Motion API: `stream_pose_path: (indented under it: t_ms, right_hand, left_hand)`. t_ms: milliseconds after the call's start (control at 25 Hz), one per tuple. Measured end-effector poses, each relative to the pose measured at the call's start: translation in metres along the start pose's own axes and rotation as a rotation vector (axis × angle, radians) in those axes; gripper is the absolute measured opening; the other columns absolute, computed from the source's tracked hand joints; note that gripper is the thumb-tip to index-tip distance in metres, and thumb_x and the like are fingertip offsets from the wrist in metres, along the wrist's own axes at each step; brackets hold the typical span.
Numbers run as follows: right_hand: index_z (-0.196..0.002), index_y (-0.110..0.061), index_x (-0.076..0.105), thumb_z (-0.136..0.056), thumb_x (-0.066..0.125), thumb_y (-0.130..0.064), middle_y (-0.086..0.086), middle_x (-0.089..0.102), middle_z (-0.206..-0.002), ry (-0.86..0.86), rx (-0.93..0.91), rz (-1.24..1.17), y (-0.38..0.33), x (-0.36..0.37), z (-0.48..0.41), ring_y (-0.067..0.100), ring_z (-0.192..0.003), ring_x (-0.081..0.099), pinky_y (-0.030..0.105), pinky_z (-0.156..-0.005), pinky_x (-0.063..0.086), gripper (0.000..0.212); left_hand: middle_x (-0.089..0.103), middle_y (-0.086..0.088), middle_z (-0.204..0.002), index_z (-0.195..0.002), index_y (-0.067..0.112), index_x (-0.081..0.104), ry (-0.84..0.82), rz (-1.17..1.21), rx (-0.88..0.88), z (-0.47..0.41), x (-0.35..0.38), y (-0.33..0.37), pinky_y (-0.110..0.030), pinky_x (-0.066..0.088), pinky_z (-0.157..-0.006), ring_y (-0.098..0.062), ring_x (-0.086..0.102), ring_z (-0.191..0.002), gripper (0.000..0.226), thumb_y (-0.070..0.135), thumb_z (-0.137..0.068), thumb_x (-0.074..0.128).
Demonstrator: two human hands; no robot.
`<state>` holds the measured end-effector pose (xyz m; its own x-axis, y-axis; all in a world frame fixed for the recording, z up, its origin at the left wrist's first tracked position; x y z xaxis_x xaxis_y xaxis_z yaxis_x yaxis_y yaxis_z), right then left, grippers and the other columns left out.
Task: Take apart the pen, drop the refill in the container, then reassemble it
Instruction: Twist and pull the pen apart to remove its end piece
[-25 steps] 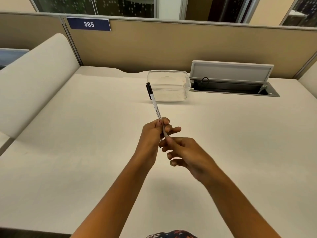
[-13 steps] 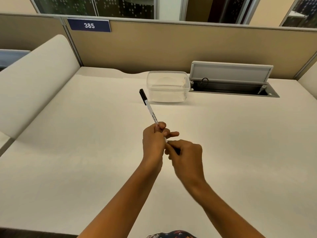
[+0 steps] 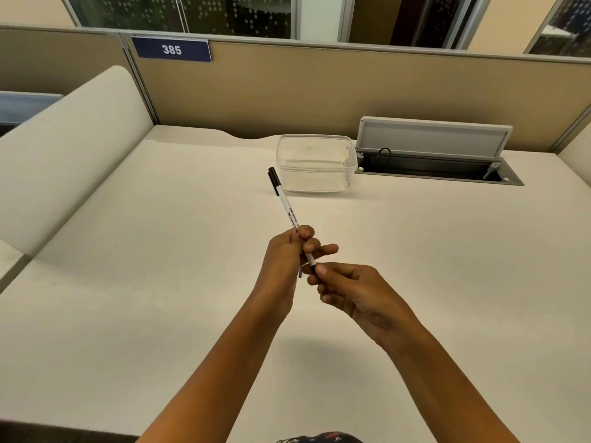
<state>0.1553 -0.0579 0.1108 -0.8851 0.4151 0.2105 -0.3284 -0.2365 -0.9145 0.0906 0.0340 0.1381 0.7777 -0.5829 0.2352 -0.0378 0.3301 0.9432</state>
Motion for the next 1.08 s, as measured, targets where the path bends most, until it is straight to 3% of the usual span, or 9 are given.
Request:
stream_pose_path:
  t_ms: [120, 400, 520, 600, 720, 880, 1080]
  right_hand:
    - [-0.093, -0.011, 0.077, -0.085, 0.068, -0.021, 0.001, 0.074, -0.076, 0.069, -0.022, 0.048, -0.001, -0.002, 0.002, 0.006, -0.065, 0.063, 0.016, -0.064, 0.053, 0.015]
    - [-0.077, -0.020, 0.078, -0.071, 0.081, -0.018, -0.002, 0.074, -0.064, 0.407, -0.193, 0.282, -0.014, -0.007, 0.012, 0.009, -0.053, 0.066, 0.014, -0.052, 0.050, 0.008]
    - [-0.081, -0.021, 0.077, -0.072, 0.081, -0.023, -0.005, 0.074, -0.066, 0.394, -0.199, 0.313, -0.015, -0.007, 0.012, 0.008, -0.057, 0.068, 0.013, -0.053, 0.050, 0.010]
    - [-0.086, -0.020, 0.075, -0.075, 0.078, -0.029, -0.004, 0.075, -0.071, 0.339, -0.175, 0.288, -0.014, -0.006, 0.011, 0.009, -0.063, 0.070, 0.014, -0.055, 0.052, 0.015]
    - [-0.089, -0.016, 0.075, -0.084, 0.067, -0.035, 0.000, 0.077, -0.077, 0.265, -0.117, 0.221, -0.013, -0.004, 0.009, 0.012, -0.068, 0.072, 0.018, -0.058, 0.053, 0.021]
    - [-0.083, -0.014, 0.077, -0.085, 0.068, -0.030, 0.003, 0.076, -0.072, 0.266, -0.131, 0.215, -0.015, -0.004, 0.010, 0.012, -0.063, 0.070, 0.019, -0.057, 0.053, 0.018]
    - [-0.077, -0.020, 0.075, -0.075, 0.078, -0.030, -0.005, 0.074, -0.067, 0.403, -0.206, 0.301, -0.019, -0.008, 0.014, 0.008, -0.057, 0.068, 0.015, -0.055, 0.052, 0.011]
  left_hand:
    - [0.044, 0.008, -0.042, -0.071, 0.018, 0.046, 0.018, -0.019, 0.002, 0.002, 0.002, -0.001, -0.015, 0.044, -0.047, -0.007, 0.072, -0.068, 0.044, 0.014, -0.101, 0.014]
    - [0.043, 0.010, -0.041, -0.070, 0.017, 0.045, 0.085, -0.037, 0.055, 0.006, 0.003, 0.001, -0.016, 0.051, -0.044, -0.005, 0.071, -0.063, 0.043, 0.009, -0.099, 0.014]
    - [0.043, 0.010, -0.042, -0.071, 0.017, 0.046, 0.070, -0.001, 0.019, 0.004, 0.001, -0.002, -0.019, 0.054, -0.051, -0.007, 0.071, -0.067, 0.044, 0.008, -0.098, 0.013]
    - [0.043, 0.009, -0.043, -0.071, 0.017, 0.047, 0.064, 0.057, -0.030, 0.003, -0.002, -0.007, -0.025, 0.054, -0.068, -0.008, 0.072, -0.070, 0.044, 0.010, -0.100, 0.014]
    - [0.043, 0.008, -0.043, -0.071, 0.018, 0.047, 0.073, 0.083, -0.061, 0.002, -0.004, -0.010, -0.034, 0.042, -0.089, -0.008, 0.072, -0.071, 0.043, 0.012, -0.101, 0.017]
    - [0.043, 0.008, -0.043, -0.071, 0.017, 0.047, 0.078, 0.113, -0.071, 0.002, -0.003, -0.012, -0.030, 0.044, -0.084, -0.009, 0.072, -0.070, 0.043, 0.010, -0.100, 0.016]
    - [0.044, 0.009, -0.043, -0.072, 0.016, 0.047, 0.083, 0.132, -0.076, 0.003, -0.003, -0.015, -0.031, 0.048, -0.081, -0.010, 0.072, -0.070, 0.042, 0.009, -0.100, 0.016]
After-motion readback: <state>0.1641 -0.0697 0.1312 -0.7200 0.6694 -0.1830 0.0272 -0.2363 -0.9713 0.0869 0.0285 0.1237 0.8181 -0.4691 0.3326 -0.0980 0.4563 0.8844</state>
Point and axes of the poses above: each hand's wrist, its own z-axis away from the middle knuckle, its own x-axis out of the palm, y = z × x, the point moved 8 cm from there along -z, towards the middle knuckle
